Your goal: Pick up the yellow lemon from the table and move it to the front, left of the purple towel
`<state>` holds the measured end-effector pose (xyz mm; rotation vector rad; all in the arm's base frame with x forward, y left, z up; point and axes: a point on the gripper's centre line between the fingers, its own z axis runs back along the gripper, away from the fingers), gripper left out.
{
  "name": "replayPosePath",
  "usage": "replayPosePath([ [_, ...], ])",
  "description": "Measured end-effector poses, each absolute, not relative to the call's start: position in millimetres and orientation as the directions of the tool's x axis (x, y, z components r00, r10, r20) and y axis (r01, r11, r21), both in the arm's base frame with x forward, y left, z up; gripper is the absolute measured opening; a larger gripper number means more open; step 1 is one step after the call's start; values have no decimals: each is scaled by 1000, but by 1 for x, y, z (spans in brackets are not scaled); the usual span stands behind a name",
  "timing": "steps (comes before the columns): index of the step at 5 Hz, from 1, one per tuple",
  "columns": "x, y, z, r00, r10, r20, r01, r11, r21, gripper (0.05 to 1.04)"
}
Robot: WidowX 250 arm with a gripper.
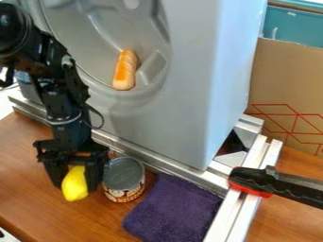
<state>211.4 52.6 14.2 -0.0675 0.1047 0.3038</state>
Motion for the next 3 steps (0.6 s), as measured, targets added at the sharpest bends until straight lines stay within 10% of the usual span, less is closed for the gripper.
replayPosePath([
  [3, 177, 26, 31, 966, 230, -120, -230, 973, 11, 818],
])
